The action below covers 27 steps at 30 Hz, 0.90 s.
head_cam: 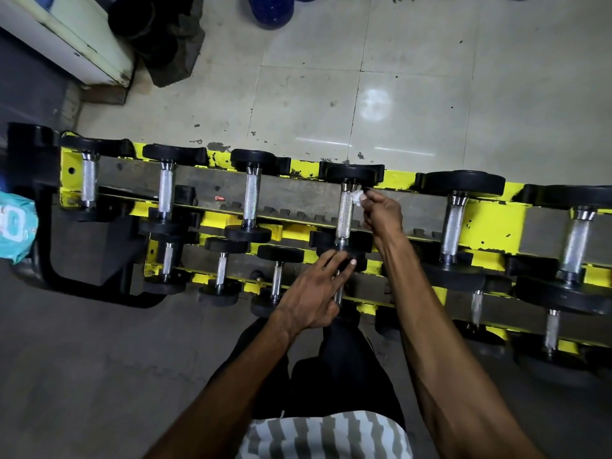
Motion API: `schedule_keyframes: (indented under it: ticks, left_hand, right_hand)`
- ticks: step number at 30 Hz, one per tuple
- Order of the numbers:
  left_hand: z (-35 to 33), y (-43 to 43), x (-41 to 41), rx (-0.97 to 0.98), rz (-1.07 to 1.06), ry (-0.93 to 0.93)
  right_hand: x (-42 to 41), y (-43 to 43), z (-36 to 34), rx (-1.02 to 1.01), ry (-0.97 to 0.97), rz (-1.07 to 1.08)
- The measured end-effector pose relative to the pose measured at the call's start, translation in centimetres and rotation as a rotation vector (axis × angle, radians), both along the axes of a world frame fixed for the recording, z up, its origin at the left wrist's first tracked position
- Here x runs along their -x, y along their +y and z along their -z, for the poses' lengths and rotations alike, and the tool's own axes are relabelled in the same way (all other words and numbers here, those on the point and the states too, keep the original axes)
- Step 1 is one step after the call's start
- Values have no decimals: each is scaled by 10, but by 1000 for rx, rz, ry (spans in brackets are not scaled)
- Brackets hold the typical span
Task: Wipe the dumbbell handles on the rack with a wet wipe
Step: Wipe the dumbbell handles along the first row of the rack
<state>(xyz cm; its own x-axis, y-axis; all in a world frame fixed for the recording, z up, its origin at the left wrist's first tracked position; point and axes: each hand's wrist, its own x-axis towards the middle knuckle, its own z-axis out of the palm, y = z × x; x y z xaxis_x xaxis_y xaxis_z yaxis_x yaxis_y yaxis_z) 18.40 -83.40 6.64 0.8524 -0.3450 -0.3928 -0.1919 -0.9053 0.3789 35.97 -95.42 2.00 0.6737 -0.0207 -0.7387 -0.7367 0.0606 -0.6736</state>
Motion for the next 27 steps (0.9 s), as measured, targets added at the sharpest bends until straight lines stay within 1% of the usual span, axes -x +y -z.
schedule_keyframes:
  ticks: [4, 6, 8, 11, 14, 18, 20, 22, 24, 27]
  left_hand:
    - [-1, 0, -1, -1, -1, -5]
    - [-2, 0, -1, 5, -4, -3]
    - [-2, 0, -1, 10, -6, -1]
    - [-1, 0, 0, 10, -7, 3]
    - [1, 1, 1, -1, -7, 4]
    - [1, 0, 1, -16, -9, -4]
    - [1, 0, 2, -18, -14, -11]
    - [1, 0, 3, -13, -14, -18]
    - [3, 0, 4, -12, -14, -17]
    - [6, 1, 4, 2, -17, 14]
  right_hand:
    - [5, 13, -5, 183, -149, 128]
    - [3, 21, -9, 278, -191, 131]
    - [1, 28, -15, 352, -167, 111]
    - [-3, 29, -16, 360, -86, 86]
    - [-10, 22, -14, 373, -139, -36]
    - [-6, 7, -13, 450, -180, -292]
    - [6, -1, -10, 485, -160, -426]
    - [23, -10, -6, 497, -85, -553]
    - [35, -17, -1, 424, -51, -590]
    - [38, -22, 1, 291, -6, -571]
